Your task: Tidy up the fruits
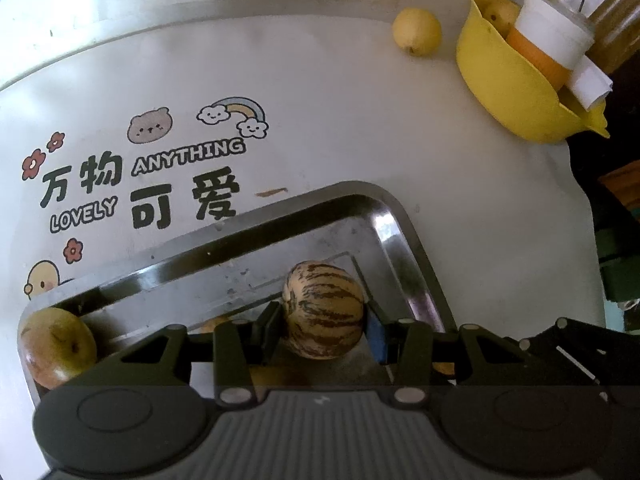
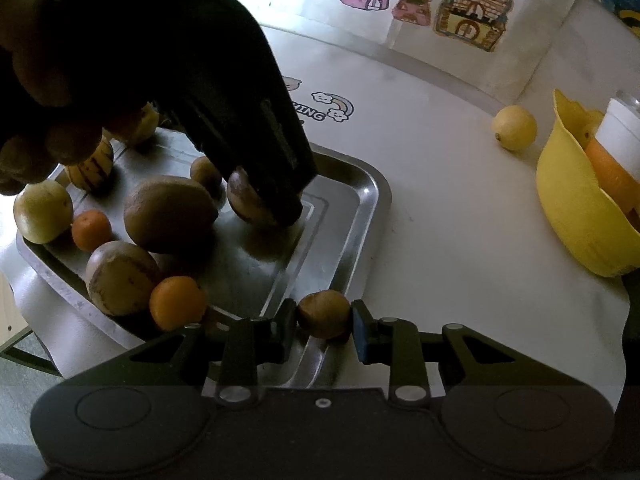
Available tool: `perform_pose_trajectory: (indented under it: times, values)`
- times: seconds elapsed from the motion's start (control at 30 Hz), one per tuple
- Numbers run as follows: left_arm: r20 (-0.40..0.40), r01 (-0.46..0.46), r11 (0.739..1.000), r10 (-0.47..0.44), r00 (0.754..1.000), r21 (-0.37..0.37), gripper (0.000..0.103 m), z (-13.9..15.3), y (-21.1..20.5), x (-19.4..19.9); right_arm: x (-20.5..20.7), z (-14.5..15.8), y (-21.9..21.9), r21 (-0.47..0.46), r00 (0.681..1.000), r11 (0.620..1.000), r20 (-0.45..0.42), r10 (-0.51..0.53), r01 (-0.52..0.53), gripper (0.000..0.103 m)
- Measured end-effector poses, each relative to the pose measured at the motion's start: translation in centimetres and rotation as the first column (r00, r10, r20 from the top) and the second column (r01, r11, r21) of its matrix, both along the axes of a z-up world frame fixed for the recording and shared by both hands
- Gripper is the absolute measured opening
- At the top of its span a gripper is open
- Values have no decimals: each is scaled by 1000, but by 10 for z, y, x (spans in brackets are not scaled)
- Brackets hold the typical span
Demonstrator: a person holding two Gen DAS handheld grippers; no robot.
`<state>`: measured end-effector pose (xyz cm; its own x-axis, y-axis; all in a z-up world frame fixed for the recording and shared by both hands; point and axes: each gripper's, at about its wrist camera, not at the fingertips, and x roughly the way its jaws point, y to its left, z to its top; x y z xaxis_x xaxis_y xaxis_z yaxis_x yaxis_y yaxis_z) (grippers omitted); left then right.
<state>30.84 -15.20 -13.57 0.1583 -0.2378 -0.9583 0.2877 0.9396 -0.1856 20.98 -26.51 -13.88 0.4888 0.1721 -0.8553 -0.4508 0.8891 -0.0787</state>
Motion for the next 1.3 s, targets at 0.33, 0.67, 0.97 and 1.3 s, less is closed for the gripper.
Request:
perform_pose_trajectory:
  times: [0.33, 0.67, 0.97, 1.3]
  values:
    - [-22, -31, 999, 30, 999, -9, 49, -2, 2, 1, 1, -2, 4, -22, 1000, 1000, 12, 21, -21, 32]
    - [-54, -70, 998, 69, 996, -7, 50, 1, 6, 5, 0, -2, 5, -31, 1000, 999, 7, 23, -23, 35]
    - [-50, -115, 993, 114, 992, -23, 71, 18, 12, 9, 3, 2, -2, -7, 1000, 1000, -9, 20, -20, 54]
    - [64, -215, 974, 220, 973, -77, 93, 58, 44, -20, -10, 29, -5, 31, 995, 996, 50, -87, 85, 79]
